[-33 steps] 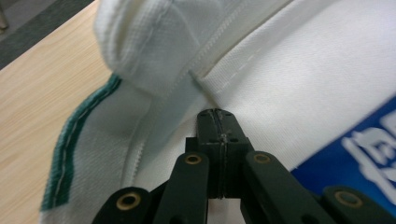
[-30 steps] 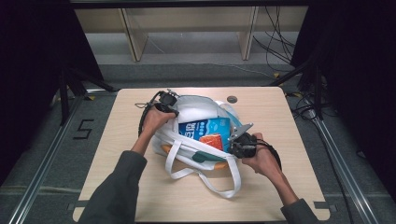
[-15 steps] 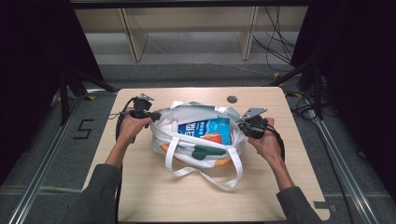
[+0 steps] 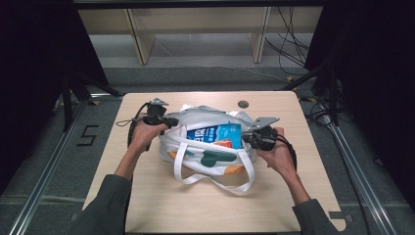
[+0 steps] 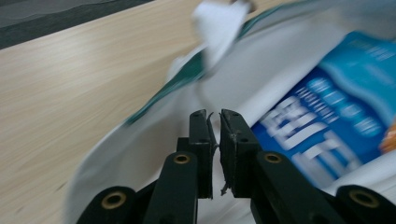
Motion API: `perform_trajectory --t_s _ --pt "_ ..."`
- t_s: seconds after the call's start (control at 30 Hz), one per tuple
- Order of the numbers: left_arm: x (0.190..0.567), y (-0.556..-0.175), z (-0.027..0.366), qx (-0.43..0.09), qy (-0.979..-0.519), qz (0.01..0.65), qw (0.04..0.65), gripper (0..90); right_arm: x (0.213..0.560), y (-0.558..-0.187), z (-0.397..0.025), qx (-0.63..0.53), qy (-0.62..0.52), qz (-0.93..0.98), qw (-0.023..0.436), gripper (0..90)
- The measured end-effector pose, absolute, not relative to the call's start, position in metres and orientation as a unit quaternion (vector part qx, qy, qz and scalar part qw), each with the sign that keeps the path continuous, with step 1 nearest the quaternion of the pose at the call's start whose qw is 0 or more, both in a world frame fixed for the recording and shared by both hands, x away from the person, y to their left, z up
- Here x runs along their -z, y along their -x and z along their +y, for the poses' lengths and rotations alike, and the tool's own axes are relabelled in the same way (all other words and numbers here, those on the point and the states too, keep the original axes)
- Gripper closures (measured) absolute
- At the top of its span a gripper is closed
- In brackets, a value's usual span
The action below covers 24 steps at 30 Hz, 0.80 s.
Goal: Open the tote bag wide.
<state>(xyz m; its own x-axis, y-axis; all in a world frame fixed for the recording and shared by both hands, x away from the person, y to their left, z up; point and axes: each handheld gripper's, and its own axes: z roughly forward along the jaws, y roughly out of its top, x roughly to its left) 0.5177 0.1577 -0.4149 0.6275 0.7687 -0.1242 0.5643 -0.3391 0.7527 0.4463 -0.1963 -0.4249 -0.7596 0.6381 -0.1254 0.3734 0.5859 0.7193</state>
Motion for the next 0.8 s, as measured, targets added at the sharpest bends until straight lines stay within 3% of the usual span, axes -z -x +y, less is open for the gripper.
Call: perform_trajectory --t_s 0.07,0.2,0.33,0.8 --pt "0.413 -0.525 0.14 -0.134 -0.817 0.401 0.393 82.1 0.424 -0.437 -0.186 -0.357 -0.272 0.877 0.172 90.0" --pt "0.421 -0.548 0.128 -0.152 -0.809 0.435 0.365 83.3 0.431 -0.424 -0.181 -0.329 -0.255 0.896 0.153 90.0" --pt "0.436 -0.565 0.134 -0.119 -0.793 0.479 0.358 85.0 0.444 -0.412 -0.18 -0.314 -0.249 0.906 0.138 90.0" --pt "0.403 -0.515 0.151 -0.105 -0.797 0.416 0.426 76.9 0.423 -0.408 -0.19 -0.372 -0.253 0.876 0.172 86.8"
